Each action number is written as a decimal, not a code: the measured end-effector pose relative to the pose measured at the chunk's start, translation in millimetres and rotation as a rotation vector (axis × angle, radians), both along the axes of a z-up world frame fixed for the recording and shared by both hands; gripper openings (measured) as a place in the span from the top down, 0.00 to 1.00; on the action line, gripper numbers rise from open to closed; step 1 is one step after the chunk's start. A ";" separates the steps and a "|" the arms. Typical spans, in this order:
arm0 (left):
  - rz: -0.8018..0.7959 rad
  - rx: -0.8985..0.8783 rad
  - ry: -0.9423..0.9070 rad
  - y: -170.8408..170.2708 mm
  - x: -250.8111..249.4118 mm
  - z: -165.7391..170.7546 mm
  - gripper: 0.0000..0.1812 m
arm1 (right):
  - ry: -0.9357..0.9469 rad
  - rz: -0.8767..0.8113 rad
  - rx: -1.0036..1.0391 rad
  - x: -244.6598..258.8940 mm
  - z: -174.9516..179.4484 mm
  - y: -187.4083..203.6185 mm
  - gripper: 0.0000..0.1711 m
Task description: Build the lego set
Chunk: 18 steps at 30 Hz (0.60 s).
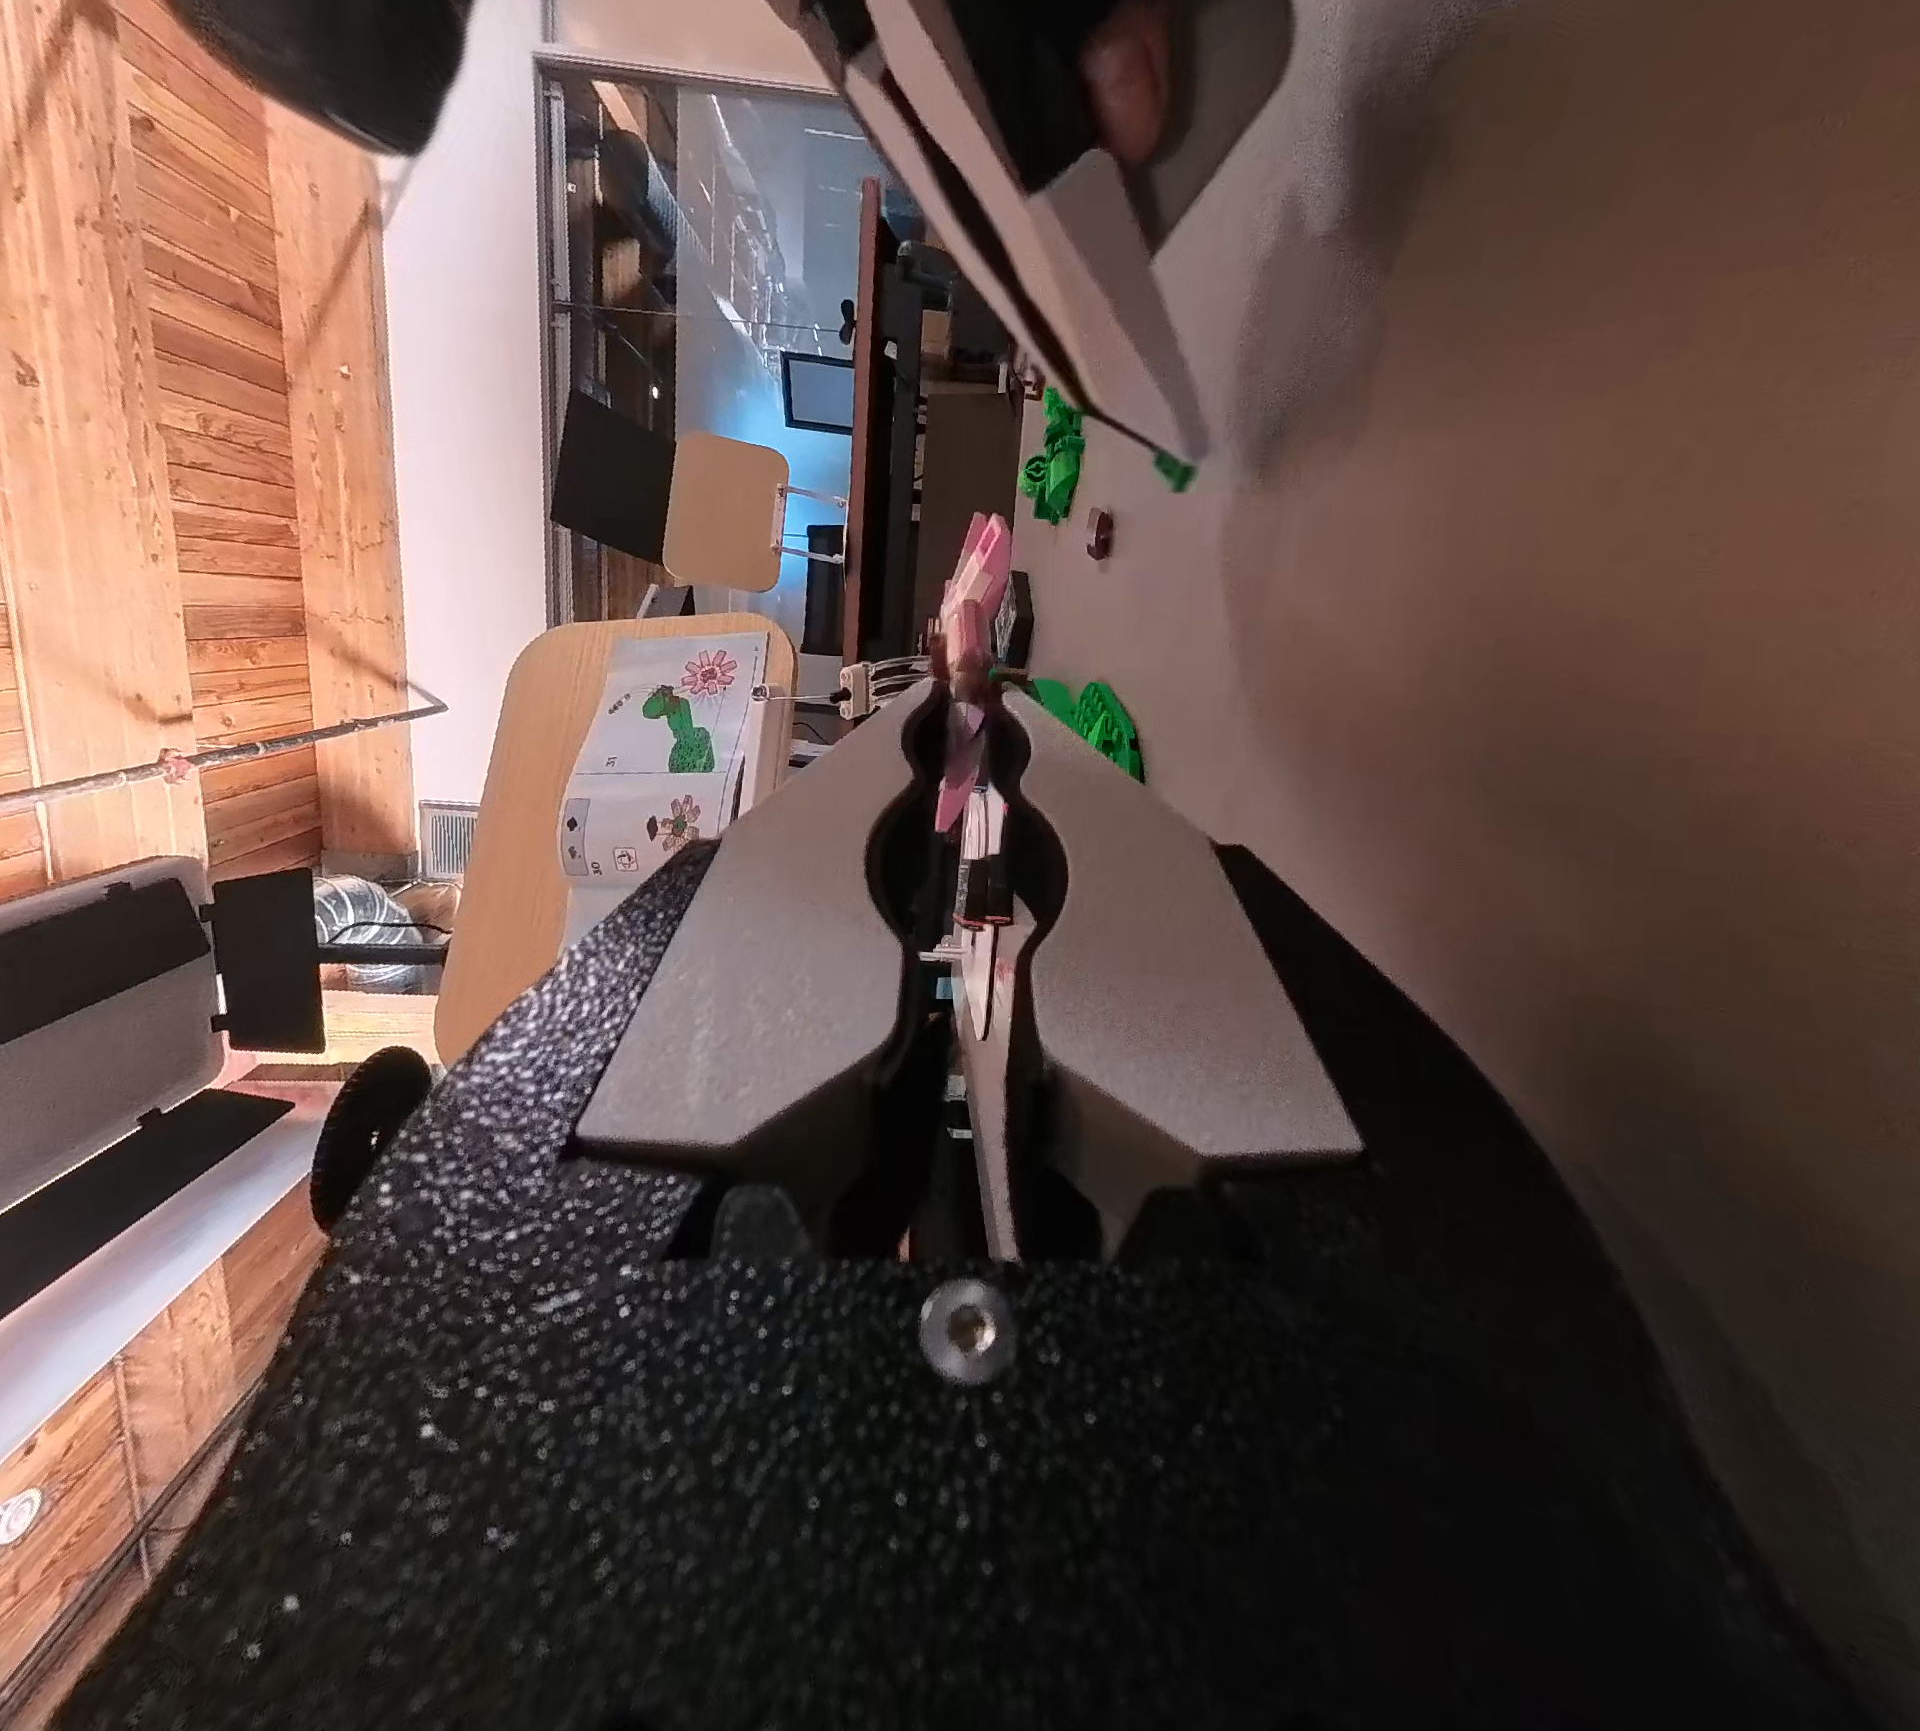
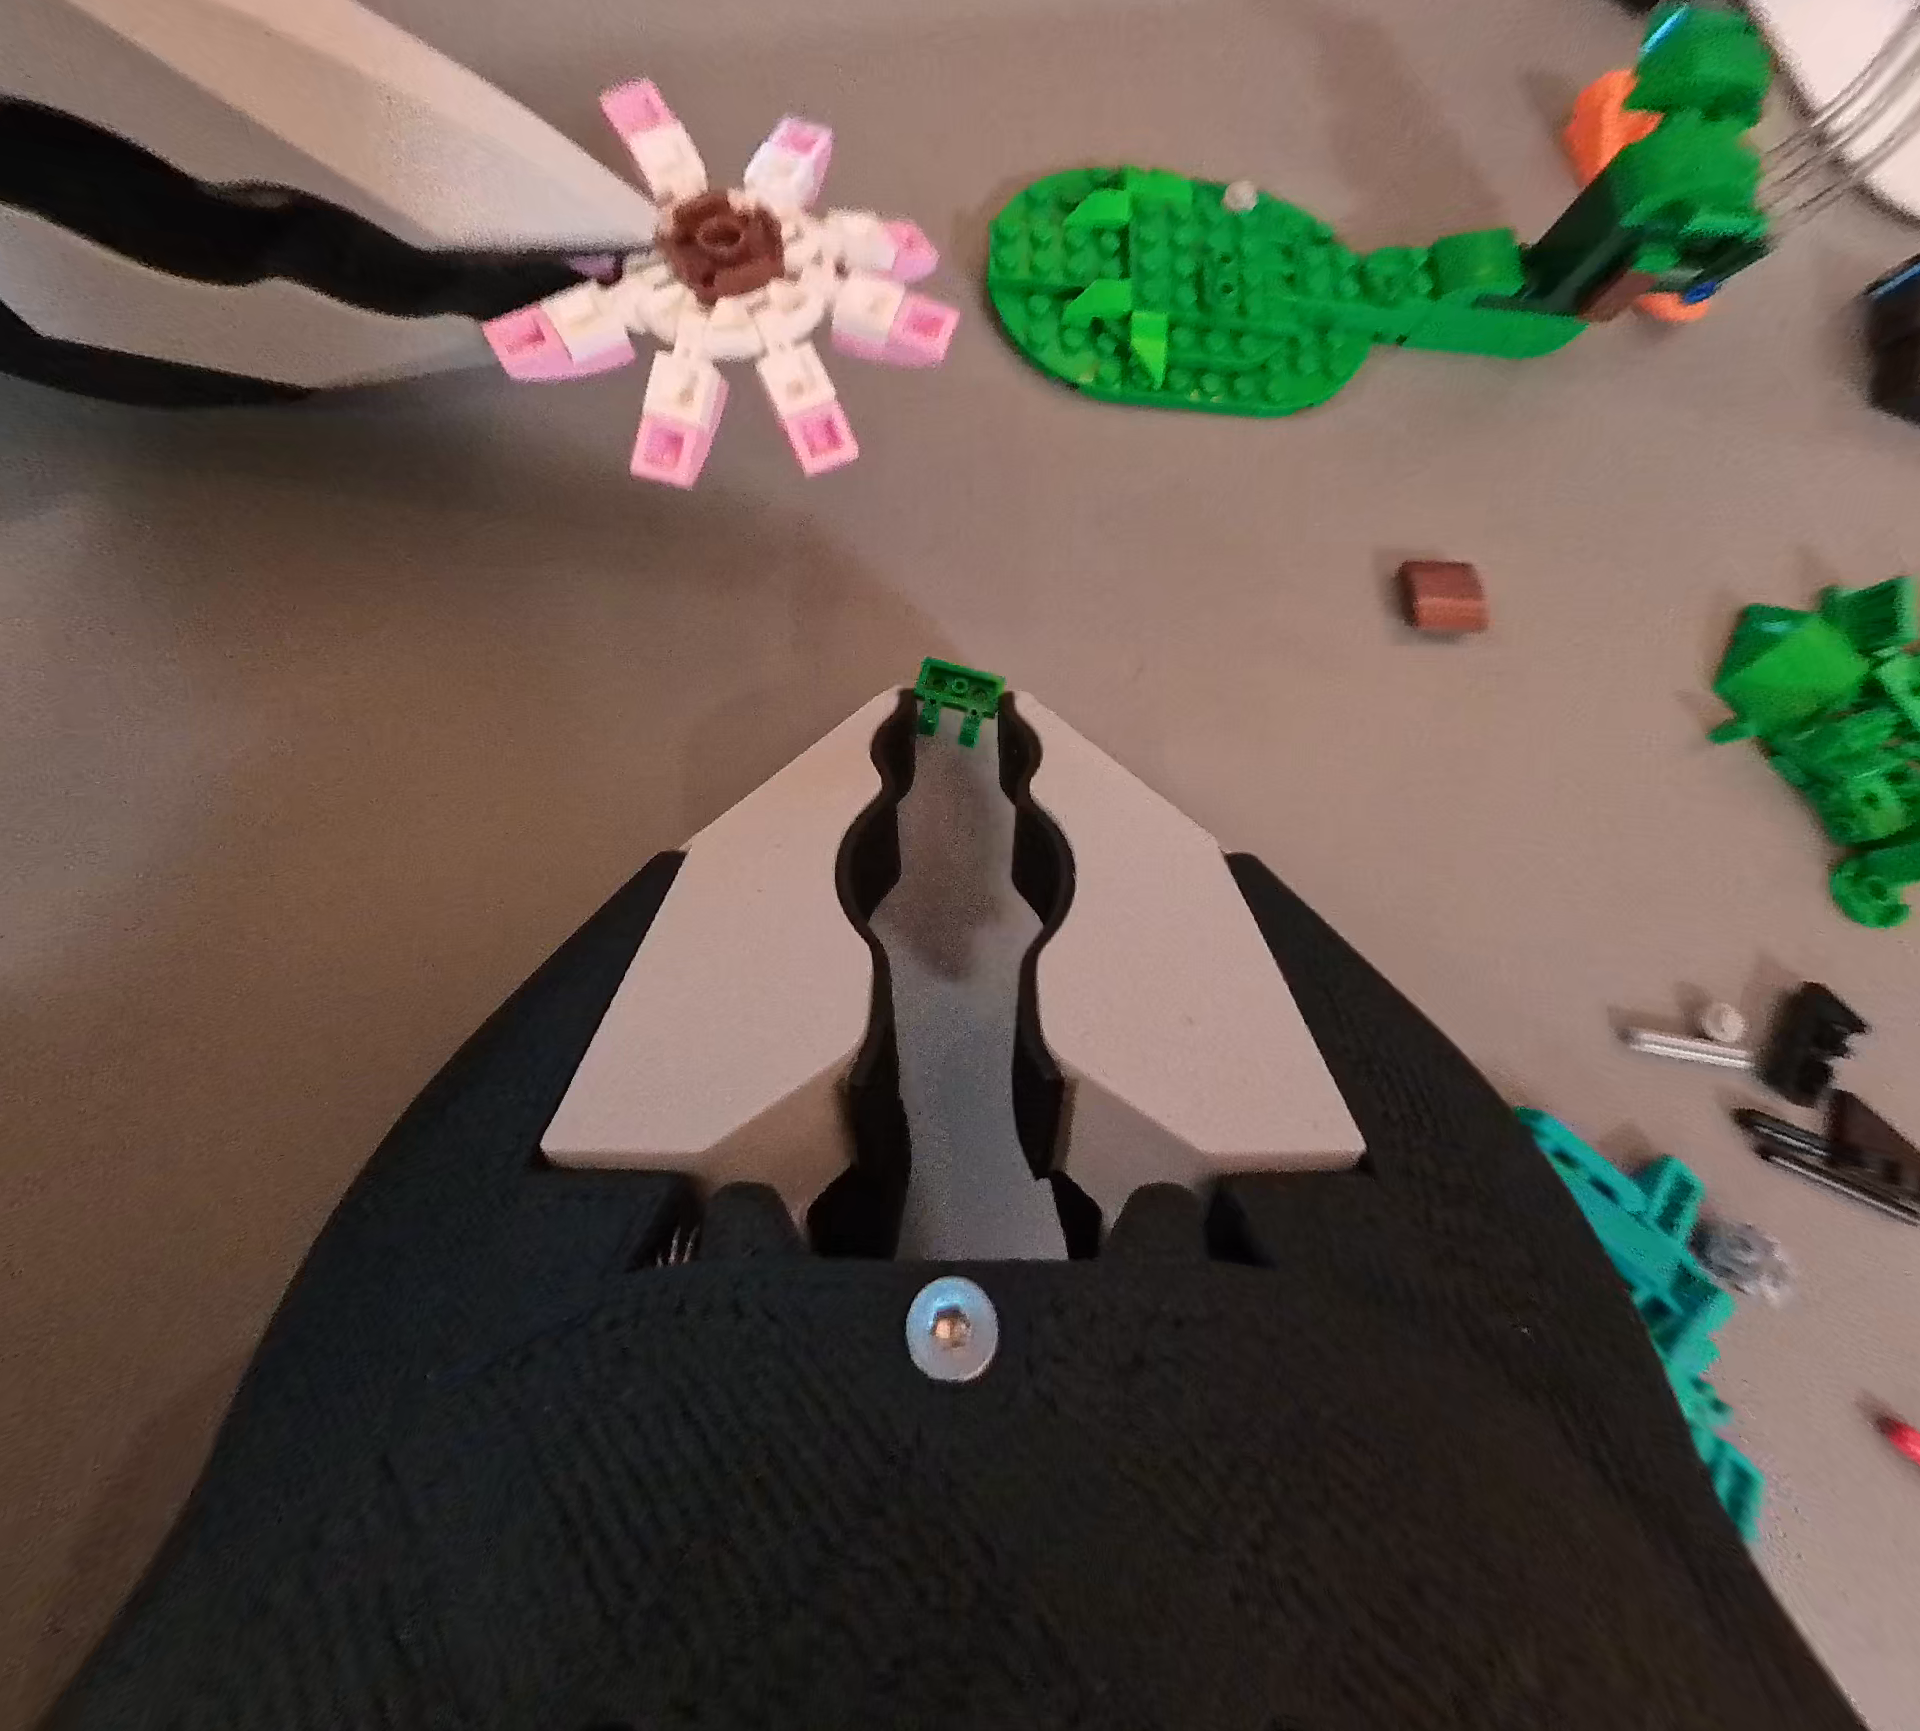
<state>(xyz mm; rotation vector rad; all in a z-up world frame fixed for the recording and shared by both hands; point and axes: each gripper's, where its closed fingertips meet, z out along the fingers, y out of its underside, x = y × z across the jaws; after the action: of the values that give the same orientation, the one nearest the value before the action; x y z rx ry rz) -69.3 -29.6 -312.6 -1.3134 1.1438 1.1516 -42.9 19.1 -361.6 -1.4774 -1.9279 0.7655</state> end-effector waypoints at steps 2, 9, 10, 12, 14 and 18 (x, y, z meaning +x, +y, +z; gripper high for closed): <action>-0.006 0.001 0.001 0.1 2.2 0.5 0.98 | 0.081 -0.024 0.000 -1.8 16.2 7.1 0.92; -0.034 -0.001 0.012 1.0 11.5 0.3 0.98 | 0.470 0.004 -0.677 8.7 101.2 7.2 0.92; -0.035 -0.001 0.013 1.1 11.9 0.3 0.98 | 0.529 0.035 -0.830 13.8 116.3 7.3 0.92; -0.037 0.000 0.014 1.1 12.3 0.6 0.98 | 0.612 0.092 -1.065 24.4 137.9 11.5 0.92; -0.040 0.002 0.016 1.0 13.3 1.2 0.98 | 0.660 0.146 -1.227 32.8 151.0 15.3 0.92; -0.062 0.009 0.017 0.8 19.7 2.6 0.98 | 0.690 0.245 -1.415 42.5 165.1 14.6 0.92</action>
<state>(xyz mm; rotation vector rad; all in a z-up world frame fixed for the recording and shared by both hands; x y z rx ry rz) -49.7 -28.9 -309.9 -1.2544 1.1827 1.1235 -0.4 33.7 -196.5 -1.2380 -0.8975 2.6403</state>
